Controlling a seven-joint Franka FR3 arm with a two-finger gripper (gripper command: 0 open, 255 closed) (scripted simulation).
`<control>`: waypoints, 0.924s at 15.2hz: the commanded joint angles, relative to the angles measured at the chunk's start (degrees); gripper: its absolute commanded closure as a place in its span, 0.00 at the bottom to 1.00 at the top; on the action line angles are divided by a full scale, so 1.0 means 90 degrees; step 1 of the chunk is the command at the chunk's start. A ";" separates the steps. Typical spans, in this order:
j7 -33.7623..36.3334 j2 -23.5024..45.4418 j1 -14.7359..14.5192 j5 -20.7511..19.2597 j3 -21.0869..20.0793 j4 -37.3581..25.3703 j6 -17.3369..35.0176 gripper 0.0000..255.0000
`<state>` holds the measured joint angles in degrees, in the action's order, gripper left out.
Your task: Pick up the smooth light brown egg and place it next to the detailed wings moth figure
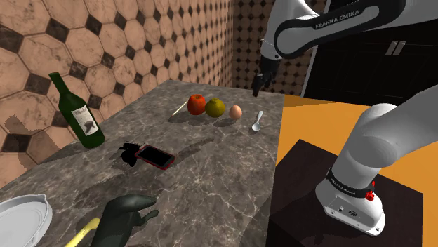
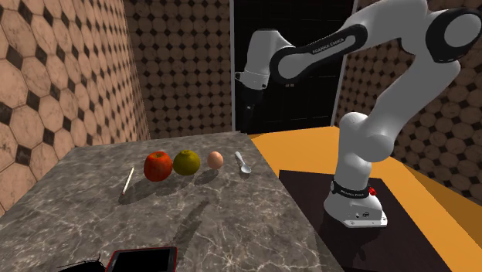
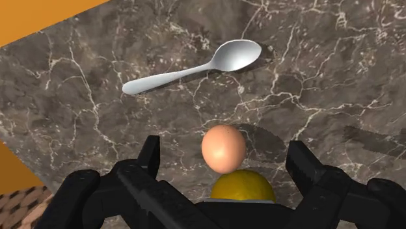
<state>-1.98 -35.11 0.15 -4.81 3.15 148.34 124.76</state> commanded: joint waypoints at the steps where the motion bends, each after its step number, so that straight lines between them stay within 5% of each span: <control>1: 0.0001 0.0330 -0.0042 0.0052 0.0041 0.0186 0.0696 0.00; 9: -0.0245 0.2252 -0.0352 0.0504 0.0269 0.0189 0.3223 0.00; 14: -0.0359 0.2829 -0.0435 0.0667 0.0318 0.0128 0.3785 0.00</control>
<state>-5.01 -10.61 -3.65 0.93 5.92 149.67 157.96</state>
